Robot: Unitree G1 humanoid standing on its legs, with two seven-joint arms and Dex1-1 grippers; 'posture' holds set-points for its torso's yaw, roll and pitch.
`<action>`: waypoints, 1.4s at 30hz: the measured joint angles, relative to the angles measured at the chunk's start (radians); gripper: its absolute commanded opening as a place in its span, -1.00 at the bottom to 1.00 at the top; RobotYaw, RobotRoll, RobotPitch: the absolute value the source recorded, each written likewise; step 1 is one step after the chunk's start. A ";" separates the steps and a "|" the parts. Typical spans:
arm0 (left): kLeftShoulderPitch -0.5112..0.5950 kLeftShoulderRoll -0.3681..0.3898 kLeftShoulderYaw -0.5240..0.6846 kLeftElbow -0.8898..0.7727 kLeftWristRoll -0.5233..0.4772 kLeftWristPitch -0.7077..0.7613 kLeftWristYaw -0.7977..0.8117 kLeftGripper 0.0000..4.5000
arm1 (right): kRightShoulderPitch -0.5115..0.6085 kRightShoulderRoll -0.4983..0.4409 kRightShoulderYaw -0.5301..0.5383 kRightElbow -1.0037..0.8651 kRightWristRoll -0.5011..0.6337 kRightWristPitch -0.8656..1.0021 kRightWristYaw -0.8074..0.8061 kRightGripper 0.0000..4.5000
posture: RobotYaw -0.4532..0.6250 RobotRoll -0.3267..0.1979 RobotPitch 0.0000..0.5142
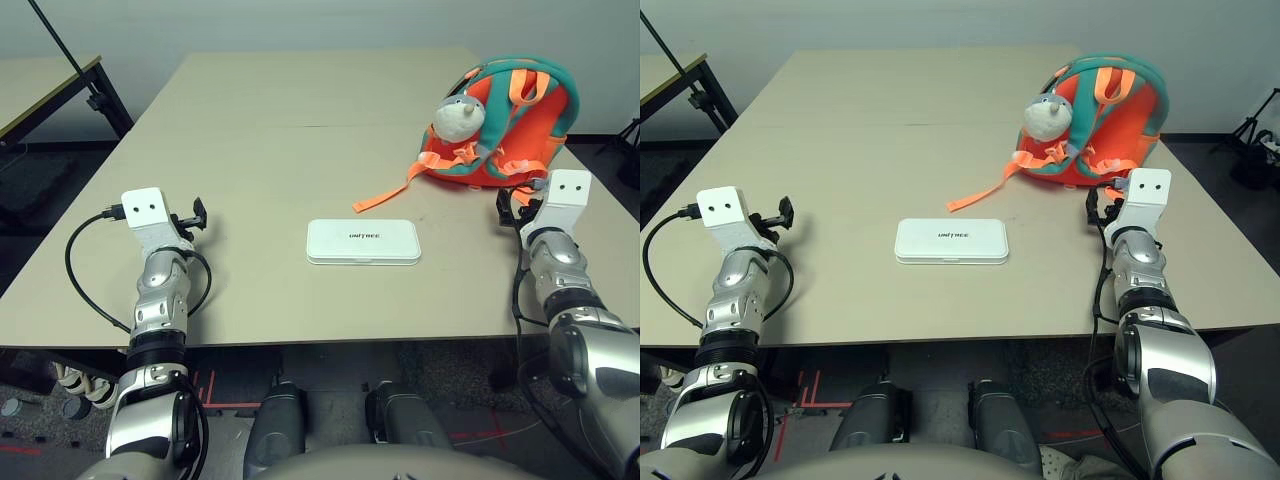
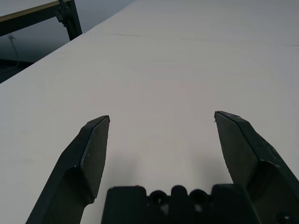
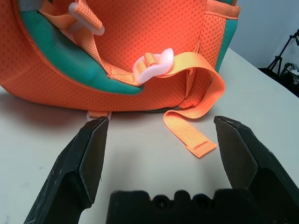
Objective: Put the pencil case into the backpack and zip it.
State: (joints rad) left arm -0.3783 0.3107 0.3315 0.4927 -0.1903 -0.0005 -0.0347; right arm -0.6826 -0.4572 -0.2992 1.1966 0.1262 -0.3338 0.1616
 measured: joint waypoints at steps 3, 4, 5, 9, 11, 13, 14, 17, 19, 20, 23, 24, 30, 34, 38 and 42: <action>-0.005 0.003 0.000 0.001 -0.001 0.001 -0.012 1.00 | 0.006 0.001 -0.002 -0.001 0.008 -0.002 0.000 0.99 | -0.17 0.25 -1.00; -0.008 0.006 0.000 0.001 -0.004 0.002 -0.026 1.00 | 0.011 0.002 -0.006 -0.003 0.010 -0.004 0.002 0.99 | -0.17 0.25 -1.00; -0.016 0.009 0.001 0.001 -0.012 0.004 -0.047 1.00 | 0.021 0.002 -0.010 -0.009 0.015 -0.006 0.007 0.99 | -0.17 0.25 -1.00; -0.045 0.041 -0.001 -0.009 -0.066 0.030 -0.183 1.00 | 0.052 0.005 -0.015 -0.062 0.035 -0.008 0.089 0.72 | -0.22 0.25 -1.00; -0.051 0.075 -0.007 -0.012 -0.095 0.055 -0.276 1.00 | 0.075 0.001 -0.007 -0.117 0.041 -0.005 0.156 0.40 | -0.24 0.25 -1.00; -0.067 0.096 -0.005 -0.011 -0.132 0.092 -0.352 1.00 | 0.105 -0.006 0.014 -0.176 0.040 0.010 0.216 0.04 | -0.27 0.25 -1.00; -0.079 0.100 -0.003 -0.011 -0.151 0.113 -0.385 1.00 | 0.118 -0.006 0.023 -0.201 0.039 0.020 0.245 -0.13 | -0.28 0.25 -1.00; -0.098 0.137 -0.014 -0.009 -0.197 0.204 -0.502 1.00 | 0.156 -0.006 0.073 -0.296 0.032 0.069 0.319 -0.65 | -0.30 0.25 -1.00; -0.115 0.165 -0.030 -0.009 -0.238 0.321 -0.591 1.00 | 0.173 -0.007 0.105 -0.364 0.028 0.116 0.368 -0.99 | -0.32 0.25 -1.00; -0.121 0.175 -0.040 -0.009 -0.256 0.373 -0.630 1.00 | 0.176 -0.008 0.124 -0.390 0.025 0.132 0.385 -0.99 | -0.32 0.25 -1.00; -0.134 0.200 -0.060 -0.012 -0.309 0.549 -0.716 1.00 | 0.181 -0.009 0.170 -0.460 0.006 0.176 0.425 -0.99 | -0.33 0.25 -1.00; -0.144 0.207 -0.068 -0.013 -0.325 0.602 -0.737 1.00 | 0.184 -0.009 0.180 -0.478 0.003 0.190 0.434 -0.99 | -0.33 0.25 -1.00; -0.239 0.246 -0.082 -0.004 -0.422 0.877 -0.885 1.00 | 0.198 -0.008 0.243 -0.588 -0.030 0.251 0.467 -0.99 | -0.33 0.25 -1.00; -0.244 0.281 -0.150 0.002 -0.444 1.004 -1.009 1.00 | 0.201 -0.013 0.248 -0.631 -0.033 0.275 0.476 -0.99 | -0.35 0.25 -1.00; -0.248 0.291 -0.198 0.068 -0.441 1.053 -1.079 1.00 | 0.204 -0.020 0.251 -0.659 -0.040 0.292 0.484 -0.99 | -0.36 0.25 -1.00; -0.286 0.296 -0.235 0.151 -0.433 1.072 -1.137 1.00 | 0.206 -0.030 0.251 -0.681 -0.049 0.299 0.488 -0.99 | -0.36 0.25 -1.00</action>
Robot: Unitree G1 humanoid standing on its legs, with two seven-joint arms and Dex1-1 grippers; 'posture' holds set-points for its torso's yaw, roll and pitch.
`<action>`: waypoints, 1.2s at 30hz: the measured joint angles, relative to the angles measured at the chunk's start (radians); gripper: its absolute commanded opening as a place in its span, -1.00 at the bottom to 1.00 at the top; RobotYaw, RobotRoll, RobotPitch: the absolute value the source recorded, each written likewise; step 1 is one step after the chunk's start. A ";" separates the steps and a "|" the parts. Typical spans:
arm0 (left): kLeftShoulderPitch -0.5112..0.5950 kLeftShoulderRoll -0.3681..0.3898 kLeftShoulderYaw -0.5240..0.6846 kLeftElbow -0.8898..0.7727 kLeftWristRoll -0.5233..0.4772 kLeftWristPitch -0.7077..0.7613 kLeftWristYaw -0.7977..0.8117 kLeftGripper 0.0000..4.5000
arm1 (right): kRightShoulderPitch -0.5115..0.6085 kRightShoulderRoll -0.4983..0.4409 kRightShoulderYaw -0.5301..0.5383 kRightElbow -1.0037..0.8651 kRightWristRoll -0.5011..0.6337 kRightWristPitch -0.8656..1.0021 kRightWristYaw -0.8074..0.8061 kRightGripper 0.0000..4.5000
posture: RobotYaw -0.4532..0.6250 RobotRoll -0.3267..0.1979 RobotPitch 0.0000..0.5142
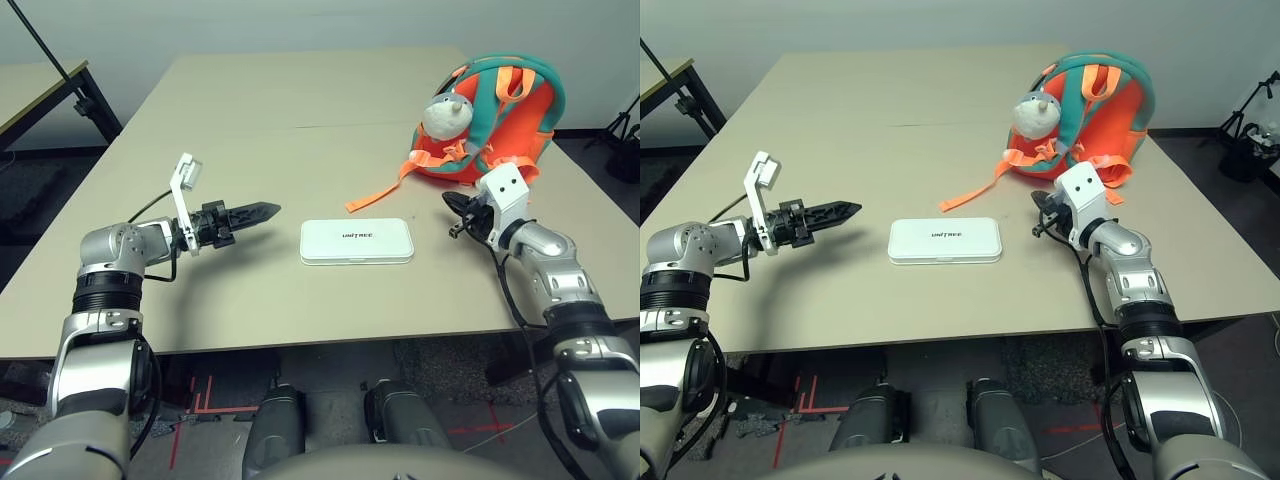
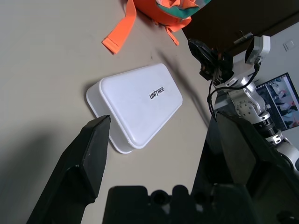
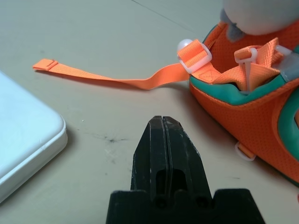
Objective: Put the pencil case into the backpack and zip it.
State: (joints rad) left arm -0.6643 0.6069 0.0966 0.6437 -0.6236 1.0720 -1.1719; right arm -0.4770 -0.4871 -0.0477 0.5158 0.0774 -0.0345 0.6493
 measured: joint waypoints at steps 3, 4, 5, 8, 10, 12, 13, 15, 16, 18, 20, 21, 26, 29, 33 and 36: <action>-0.038 -0.003 -0.021 0.081 0.018 -0.002 -0.039 1.00 | 0.000 -0.001 0.003 -0.003 -0.004 0.000 0.004 -0.99 | -0.38 0.25 -1.00; -0.047 -0.007 -0.030 0.107 0.029 -0.007 -0.046 1.00 | 0.000 -0.001 0.004 -0.003 -0.005 0.000 0.006 -0.99 | -0.39 0.25 -1.00; -0.062 -0.018 -0.038 0.146 0.041 -0.012 -0.050 1.00 | 0.000 -0.001 0.008 -0.003 -0.011 0.001 0.008 -0.99 | -0.39 0.25 -1.00; -0.106 -0.055 -0.050 0.255 0.076 -0.025 -0.064 1.00 | -0.001 -0.001 0.029 -0.004 -0.016 0.002 0.016 -0.99 | -0.42 0.25 -1.00; -0.120 -0.066 -0.063 0.294 0.096 -0.035 -0.081 1.00 | -0.001 -0.001 0.037 -0.005 -0.021 0.002 0.021 -0.99 | -0.43 0.25 -1.00; -0.132 -0.084 -0.073 0.338 0.118 -0.042 -0.093 1.00 | -0.001 -0.009 0.037 -0.005 -0.022 0.006 0.029 -0.99 | -0.44 0.25 -1.00; -0.136 -0.091 -0.076 0.355 0.124 -0.044 -0.098 1.00 | -0.001 -0.011 0.037 -0.005 -0.022 0.008 0.032 -0.99 | -0.44 0.25 -1.00; -0.144 -0.101 -0.079 0.378 0.148 -0.062 -0.102 1.00 | 0.000 -0.015 0.039 -0.006 -0.024 0.016 0.042 -0.99 | -0.45 0.25 -1.00; -0.148 -0.104 -0.081 0.393 0.161 -0.074 -0.102 1.00 | 0.000 -0.018 0.042 -0.006 -0.026 0.020 0.050 -0.99 | -0.45 0.25 -1.00; -0.148 -0.115 -0.084 0.401 0.182 -0.087 -0.105 1.00 | 0.002 -0.031 0.055 -0.011 -0.032 0.038 0.072 -0.99 | -0.46 0.25 -1.00; -0.148 -0.125 -0.092 0.421 0.201 -0.095 -0.109 1.00 | 0.014 -0.043 0.077 -0.027 -0.036 0.055 0.095 -0.99 | -0.46 0.25 -1.00; -0.148 -0.128 -0.094 0.430 0.206 -0.102 -0.111 1.00 | 0.020 -0.047 0.085 -0.032 -0.045 0.060 0.106 -0.99 | -0.46 0.25 -1.00; -0.154 -0.133 -0.093 0.436 0.233 -0.125 -0.122 1.00 | 0.036 -0.092 0.144 -0.040 -0.103 0.070 0.147 -0.99 | -0.46 0.25 -1.00; -0.155 -0.135 -0.085 0.442 0.239 -0.129 -0.122 1.00 | 0.041 -0.096 0.166 -0.044 -0.121 0.072 0.167 -0.99 | -0.46 0.25 -1.00; -0.163 -0.138 -0.076 0.462 0.245 -0.132 -0.122 1.00 | 0.041 -0.088 0.206 -0.046 -0.142 0.074 0.188 -0.99 | -0.46 0.25 -1.00; -0.171 -0.138 -0.075 0.471 0.255 -0.138 -0.122 1.00 | 0.031 -0.080 0.234 -0.046 -0.159 0.073 0.193 -0.99 | -0.45 0.25 -1.00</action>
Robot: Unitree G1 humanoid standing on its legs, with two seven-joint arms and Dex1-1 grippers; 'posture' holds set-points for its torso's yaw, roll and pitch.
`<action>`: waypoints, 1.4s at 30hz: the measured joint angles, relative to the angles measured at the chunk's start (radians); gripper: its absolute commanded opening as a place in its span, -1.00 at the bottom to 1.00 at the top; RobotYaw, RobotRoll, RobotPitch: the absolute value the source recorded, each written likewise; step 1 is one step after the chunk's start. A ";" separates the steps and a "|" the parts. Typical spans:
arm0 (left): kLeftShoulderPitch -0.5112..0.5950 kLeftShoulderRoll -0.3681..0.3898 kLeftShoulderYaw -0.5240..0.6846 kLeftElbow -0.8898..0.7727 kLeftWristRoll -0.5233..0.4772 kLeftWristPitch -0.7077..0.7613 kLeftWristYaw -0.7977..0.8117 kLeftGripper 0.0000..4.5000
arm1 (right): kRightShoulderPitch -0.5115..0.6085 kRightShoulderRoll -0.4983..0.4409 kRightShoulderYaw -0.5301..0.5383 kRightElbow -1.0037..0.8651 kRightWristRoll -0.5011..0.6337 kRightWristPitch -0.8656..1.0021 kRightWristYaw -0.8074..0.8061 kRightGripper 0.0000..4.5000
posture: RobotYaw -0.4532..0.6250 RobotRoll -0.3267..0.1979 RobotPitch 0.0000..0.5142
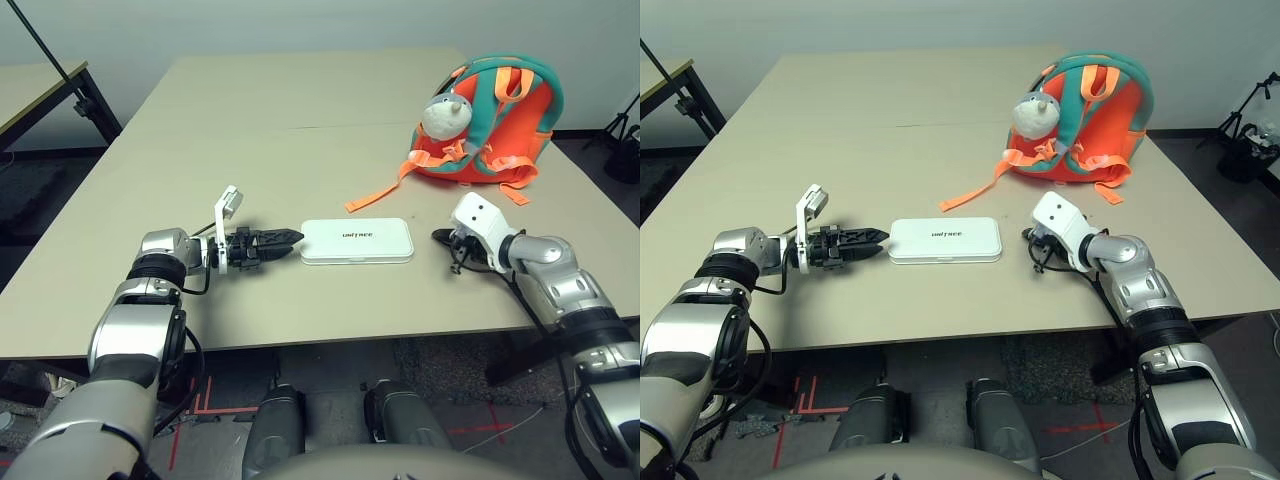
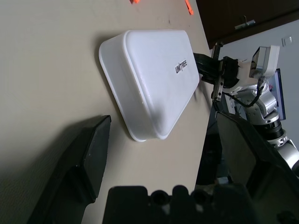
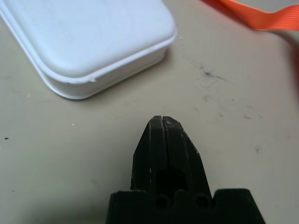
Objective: Put the pencil case into the backpack and zip it.
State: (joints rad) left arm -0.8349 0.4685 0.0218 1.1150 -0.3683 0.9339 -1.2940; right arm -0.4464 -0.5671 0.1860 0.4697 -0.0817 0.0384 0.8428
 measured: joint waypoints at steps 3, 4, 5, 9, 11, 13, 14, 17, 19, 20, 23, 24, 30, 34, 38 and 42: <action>-0.007 0.000 0.005 0.002 0.010 -0.002 0.004 1.00 | -0.013 0.023 0.012 0.001 -0.013 -0.003 0.001 -0.99 | -0.45 0.25 -1.00; -0.009 0.000 0.008 0.003 0.012 -0.002 0.004 1.00 | -0.022 0.031 0.023 0.003 -0.020 -0.005 0.001 -0.99 | -0.45 0.25 -1.00; -0.010 0.000 0.008 0.004 0.014 -0.002 0.005 1.00 | -0.030 0.036 0.034 0.003 -0.025 -0.008 0.002 -0.99 | -0.45 0.25 -1.00; -0.011 0.000 0.015 0.007 0.018 -0.001 0.007 1.00 | -0.045 0.059 0.054 0.005 -0.040 -0.022 0.007 -0.99 | -0.45 0.25 -1.00; -0.012 0.001 0.020 0.012 0.019 0.000 0.012 1.00 | -0.051 0.060 0.064 0.007 -0.050 -0.027 0.008 -0.99 | -0.45 0.25 -1.00; -0.013 0.002 0.031 0.022 0.019 0.003 0.015 1.00 | -0.056 0.063 0.071 0.007 -0.059 -0.031 0.010 -0.99 | -0.44 0.25 -1.00; -0.013 0.003 0.035 0.027 0.019 0.004 0.015 1.00 | -0.058 0.065 0.074 0.007 -0.061 -0.034 0.012 -0.99 | -0.44 0.25 -1.00; -0.015 0.005 0.038 0.034 0.019 0.008 0.015 1.00 | -0.061 0.073 0.080 0.007 -0.068 -0.041 0.019 -0.99 | -0.45 0.25 -1.00; -0.016 0.005 0.039 0.035 0.019 0.010 0.015 1.00 | -0.067 0.078 0.086 0.007 -0.071 -0.042 0.028 -0.99 | -0.44 0.25 -1.00; -0.016 0.007 0.039 0.035 0.020 0.011 0.015 1.00 | -0.070 0.083 0.089 0.007 -0.077 -0.042 0.032 -0.99 | -0.44 0.25 -1.00; -0.017 0.010 0.039 0.035 0.022 0.015 0.014 1.00 | -0.079 0.090 0.105 0.007 -0.092 -0.042 0.038 -0.99 | -0.45 0.25 -1.00; -0.017 0.011 0.039 0.035 0.023 0.018 0.014 1.00 | -0.081 0.092 0.107 0.007 -0.094 -0.042 0.039 -0.99 | -0.45 0.25 -1.00; -0.022 0.029 0.039 0.035 0.032 0.049 0.014 1.00 | -0.096 0.114 0.115 0.008 -0.120 -0.042 0.046 -0.99 | -0.45 0.25 -1.00; -0.023 0.035 0.039 0.037 0.034 0.060 0.013 1.00 | -0.108 0.123 0.117 0.021 -0.134 -0.051 0.055 -0.99 | -0.45 0.25 -1.00; -0.023 0.037 0.039 0.038 0.037 0.074 0.008 1.00 | -0.120 0.129 0.117 0.041 -0.138 -0.066 0.064 -0.99 | -0.45 0.25 -1.00; -0.022 0.044 0.038 0.038 0.040 0.095 -0.003 1.00 | -0.125 0.134 0.117 0.045 -0.146 -0.078 0.076 -0.99 | -0.46 0.25 -1.00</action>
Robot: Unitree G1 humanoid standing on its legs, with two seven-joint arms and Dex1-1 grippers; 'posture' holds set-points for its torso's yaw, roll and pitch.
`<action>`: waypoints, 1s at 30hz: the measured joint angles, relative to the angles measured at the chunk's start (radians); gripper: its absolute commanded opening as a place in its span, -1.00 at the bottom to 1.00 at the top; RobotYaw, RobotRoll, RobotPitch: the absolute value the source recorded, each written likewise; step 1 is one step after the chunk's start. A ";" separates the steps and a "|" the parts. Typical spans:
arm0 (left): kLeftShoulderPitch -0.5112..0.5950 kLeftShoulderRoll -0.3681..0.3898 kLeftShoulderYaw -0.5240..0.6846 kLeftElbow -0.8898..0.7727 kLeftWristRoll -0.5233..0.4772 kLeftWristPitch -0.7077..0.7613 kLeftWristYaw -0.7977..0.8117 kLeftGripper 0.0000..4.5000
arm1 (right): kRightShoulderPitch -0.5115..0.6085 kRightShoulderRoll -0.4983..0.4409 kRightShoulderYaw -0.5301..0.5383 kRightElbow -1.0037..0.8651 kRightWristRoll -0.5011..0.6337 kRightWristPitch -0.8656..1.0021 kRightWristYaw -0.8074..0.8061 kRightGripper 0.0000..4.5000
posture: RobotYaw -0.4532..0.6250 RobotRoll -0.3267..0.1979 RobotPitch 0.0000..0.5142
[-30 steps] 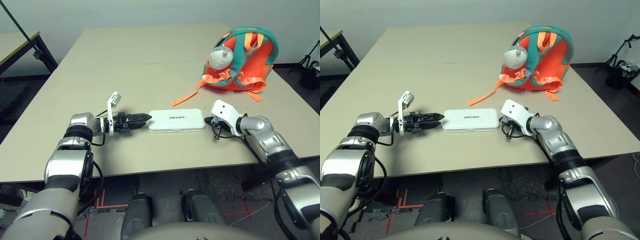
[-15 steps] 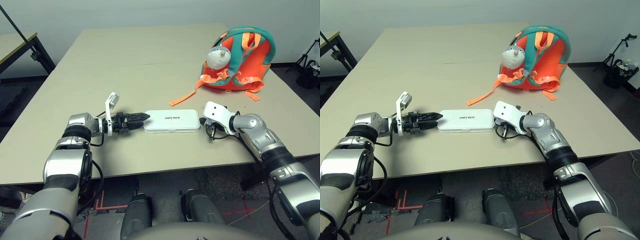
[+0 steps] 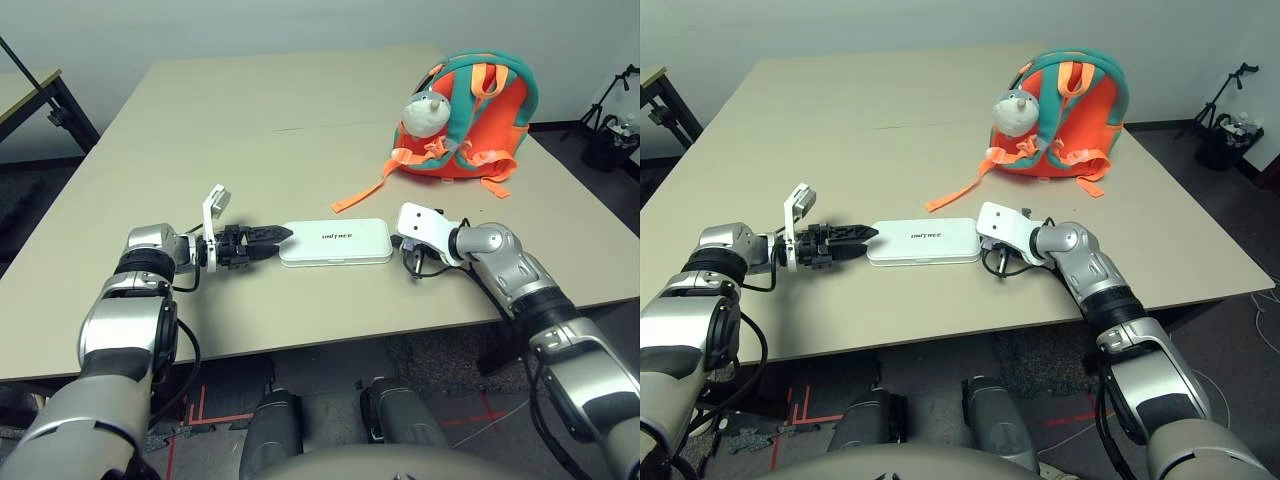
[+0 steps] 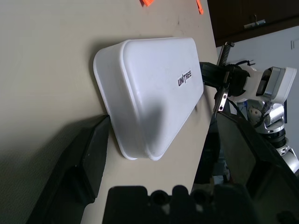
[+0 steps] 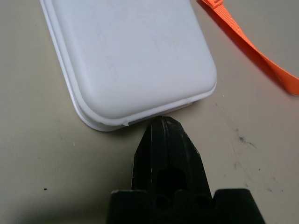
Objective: Put the pencil case into the backpack and zip it.
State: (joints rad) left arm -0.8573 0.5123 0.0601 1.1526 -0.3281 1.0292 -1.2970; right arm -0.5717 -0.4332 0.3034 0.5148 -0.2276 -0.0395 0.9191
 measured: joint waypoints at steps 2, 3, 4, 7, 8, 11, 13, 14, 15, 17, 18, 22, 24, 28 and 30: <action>0.000 0.002 0.000 0.000 0.002 0.007 -0.004 1.00 | -0.001 0.000 0.000 0.002 -0.002 -0.007 0.002 -0.99 | -0.46 0.25 -1.00; 0.000 0.003 -0.001 0.000 0.004 0.010 -0.006 1.00 | -0.001 0.000 0.000 0.002 -0.003 -0.011 0.004 -0.99 | -0.46 0.25 -1.00; 0.001 0.004 -0.001 0.000 0.005 0.013 -0.008 1.00 | -0.001 0.000 0.000 0.003 -0.004 -0.014 0.006 -0.99 | -0.46 0.25 -1.00; 0.004 0.010 -0.004 0.000 0.013 0.024 -0.029 1.00 | -0.001 0.003 0.000 0.004 -0.008 -0.025 0.009 -0.99 | -0.46 0.25 -1.00; 0.006 0.013 -0.006 0.000 0.015 0.028 -0.035 1.00 | -0.002 0.005 0.000 0.006 -0.009 -0.031 0.011 -0.99 | -0.46 0.25 -1.00; 0.008 0.017 -0.009 0.000 0.019 0.037 -0.048 1.00 | -0.007 0.010 -0.001 0.018 -0.011 -0.042 0.014 -0.99 | -0.46 0.25 -1.00; 0.008 0.018 -0.011 0.000 0.021 0.039 -0.050 1.00 | -0.010 0.013 -0.002 0.026 -0.011 -0.045 0.017 -0.99 | -0.46 0.25 -1.00; 0.008 0.018 -0.012 -0.001 0.023 0.039 -0.052 1.00 | -0.010 0.014 -0.003 0.027 -0.010 -0.045 0.020 -0.99 | -0.47 0.25 -1.00; 0.008 0.018 -0.013 -0.001 0.025 0.039 -0.053 1.00 | -0.010 0.014 -0.003 0.027 -0.010 -0.045 0.023 -0.99 | -0.47 0.25 -1.00; 0.008 0.015 -0.014 -0.001 0.027 0.041 -0.060 1.00 | -0.010 0.024 -0.001 0.027 0.002 -0.055 0.042 -0.99 | -0.47 0.25 -1.00; 0.008 0.006 -0.015 -0.002 0.027 0.042 -0.067 1.00 | -0.010 0.052 0.010 0.026 0.010 -0.070 0.060 -0.99 | -0.47 0.25 -1.00; 0.009 -0.006 -0.019 -0.003 0.028 0.051 -0.082 1.00 | -0.010 0.092 0.039 0.010 0.019 -0.093 0.086 -0.99 | -0.47 0.25 -1.00; 0.010 -0.007 -0.019 -0.003 0.029 0.051 -0.084 1.00 | -0.010 0.094 0.041 0.010 0.018 -0.093 0.087 -0.99 | -0.47 0.25 -1.00; 0.010 -0.007 -0.020 -0.003 0.029 0.045 -0.085 1.00 | -0.010 0.094 0.040 0.011 0.018 -0.093 0.085 -0.99 | -0.47 0.25 -1.00; 0.010 -0.006 -0.021 -0.003 0.029 0.040 -0.087 1.00 | -0.010 0.093 0.039 0.011 0.018 -0.093 0.085 -0.99 | -0.47 0.25 -1.00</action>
State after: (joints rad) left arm -0.8473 0.5067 0.0387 1.1499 -0.2989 1.0689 -1.3843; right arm -0.5815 -0.3403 0.3425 0.5263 -0.2099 -0.1326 1.0045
